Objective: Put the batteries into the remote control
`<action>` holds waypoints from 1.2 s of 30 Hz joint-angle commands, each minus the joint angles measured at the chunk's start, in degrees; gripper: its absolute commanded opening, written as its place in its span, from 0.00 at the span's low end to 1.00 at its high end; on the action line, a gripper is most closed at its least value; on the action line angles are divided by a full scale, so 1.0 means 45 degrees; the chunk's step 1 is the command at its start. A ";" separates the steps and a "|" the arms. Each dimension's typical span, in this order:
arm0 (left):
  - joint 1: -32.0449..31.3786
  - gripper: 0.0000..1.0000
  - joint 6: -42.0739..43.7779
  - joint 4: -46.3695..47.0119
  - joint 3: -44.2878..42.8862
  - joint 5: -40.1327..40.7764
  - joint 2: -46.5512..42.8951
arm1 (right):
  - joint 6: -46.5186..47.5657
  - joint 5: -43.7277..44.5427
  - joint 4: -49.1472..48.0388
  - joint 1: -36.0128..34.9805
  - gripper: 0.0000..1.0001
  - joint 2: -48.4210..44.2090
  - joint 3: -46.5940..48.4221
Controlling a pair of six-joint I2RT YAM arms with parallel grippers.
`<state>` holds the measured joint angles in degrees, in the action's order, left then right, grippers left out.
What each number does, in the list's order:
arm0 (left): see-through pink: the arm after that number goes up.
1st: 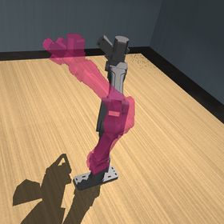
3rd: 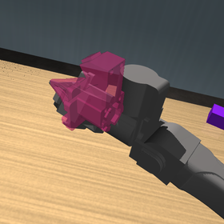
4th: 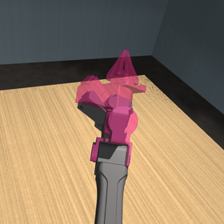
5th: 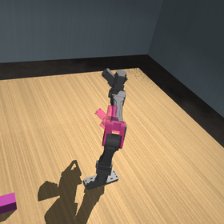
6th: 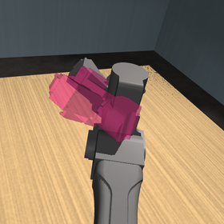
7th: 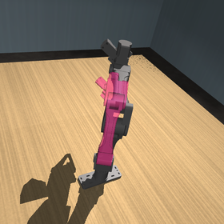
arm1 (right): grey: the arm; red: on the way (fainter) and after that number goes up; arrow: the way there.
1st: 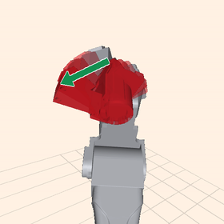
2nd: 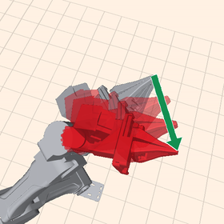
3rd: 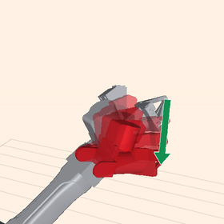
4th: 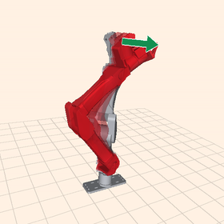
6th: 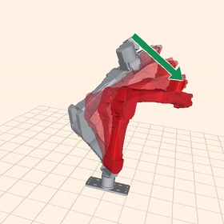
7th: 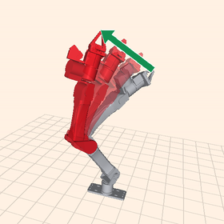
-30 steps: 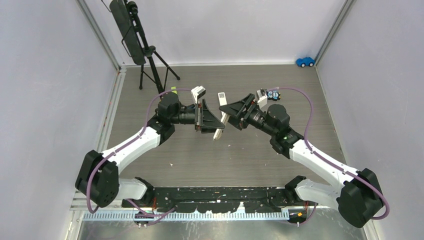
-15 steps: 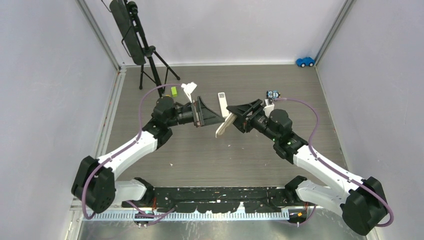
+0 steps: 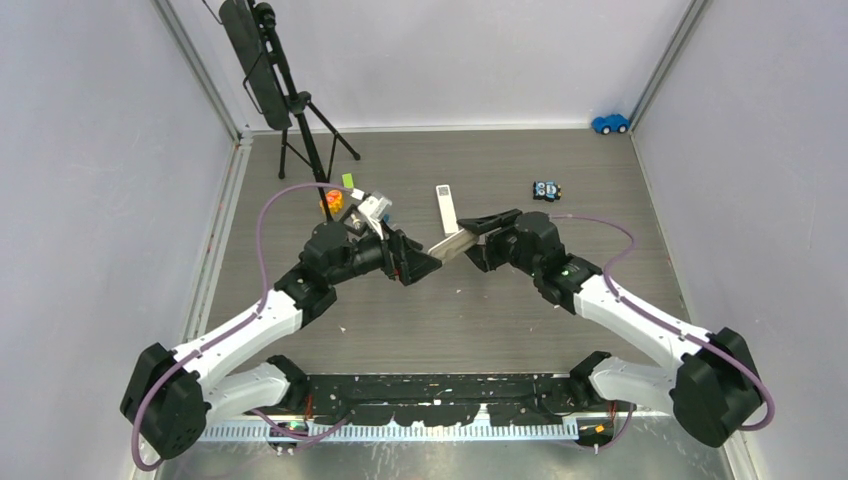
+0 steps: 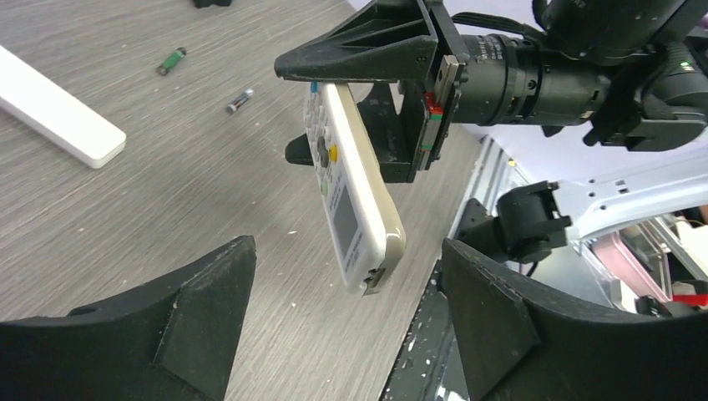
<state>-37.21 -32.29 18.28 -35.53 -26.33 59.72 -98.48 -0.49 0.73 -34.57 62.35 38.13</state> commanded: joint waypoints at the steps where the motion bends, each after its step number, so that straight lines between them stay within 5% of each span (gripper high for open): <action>1: -0.0041 0.80 0.0200 -0.0235 -0.0161 0.0839 0.0330 | -0.0578 -0.0192 -0.0595 -0.0208 0.31 0.0733 0.0829; 6: -0.0060 0.68 -0.0225 -0.0274 -0.0090 0.0936 0.0852 | -0.0741 -0.0309 -0.0828 -0.0438 0.31 0.1204 0.0890; 19: -0.0061 0.59 -0.0686 -0.0217 0.0514 0.1656 0.0825 | -0.1044 -0.1455 -0.2224 -0.0669 0.34 0.2490 0.0971; 24: -0.0070 0.34 -0.0288 -0.0990 0.0298 0.2449 0.0630 | -0.0788 -0.1684 -0.2272 -0.0804 0.37 0.2662 0.1121; 27: -0.0069 0.02 -0.0242 -0.1143 0.0049 0.1984 0.0845 | 0.0464 -0.1820 -0.1898 -0.0812 0.55 0.2472 0.1169; 31: -0.0056 0.00 -0.0347 -0.1815 -0.0352 0.1052 0.1183 | 0.2867 -0.1320 -0.0442 -0.0796 0.78 0.1508 0.0643; 36: -0.0061 0.00 -0.0477 -0.2805 -0.1065 -0.0832 0.1988 | 0.5434 -0.0639 0.0845 -0.0756 0.88 -0.0295 -0.0222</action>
<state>-37.54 -34.11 8.69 -36.34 -22.68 66.87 -86.59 -6.39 0.14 -38.04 67.79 38.52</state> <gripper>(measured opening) 0.273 0.858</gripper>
